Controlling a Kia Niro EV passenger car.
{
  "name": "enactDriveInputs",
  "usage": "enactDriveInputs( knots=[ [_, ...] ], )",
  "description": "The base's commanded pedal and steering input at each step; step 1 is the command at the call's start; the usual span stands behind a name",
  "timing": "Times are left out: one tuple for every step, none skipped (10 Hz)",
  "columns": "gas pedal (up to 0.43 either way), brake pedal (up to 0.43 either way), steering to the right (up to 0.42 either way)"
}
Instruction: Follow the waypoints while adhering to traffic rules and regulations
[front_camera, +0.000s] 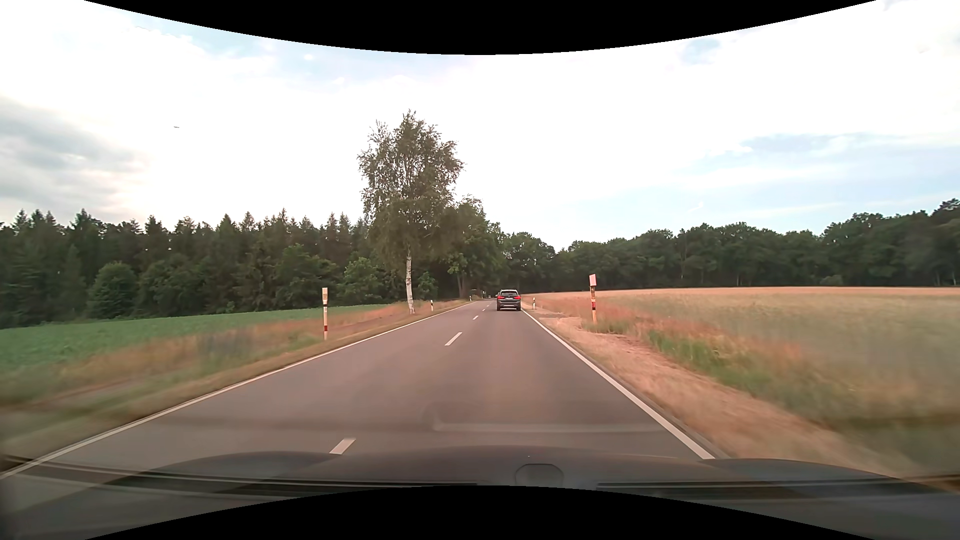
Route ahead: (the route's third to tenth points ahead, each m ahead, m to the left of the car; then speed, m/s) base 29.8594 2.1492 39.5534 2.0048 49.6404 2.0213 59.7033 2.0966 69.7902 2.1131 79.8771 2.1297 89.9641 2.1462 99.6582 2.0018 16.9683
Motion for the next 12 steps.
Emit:
enactDriveInputs(
  knots=[
    [0.177,0.000,-0.004],
    [0.177,0.000,-0.003],
    [0.177,0.000,-0.004],
    [0.177,0.000,-0.004],
    [0.177,0.000,-0.004],
    [0.177,0.000,-0.004],
    [0.177,0.000,-0.003],
    [0.177,0.000,-0.004],
    [0.177,0.000,-0.003],
    [0.177,0.000,-0.003],
    [0.177,0.000,-0.003],
    [0.177,0.000,-0.003]
  ],
)
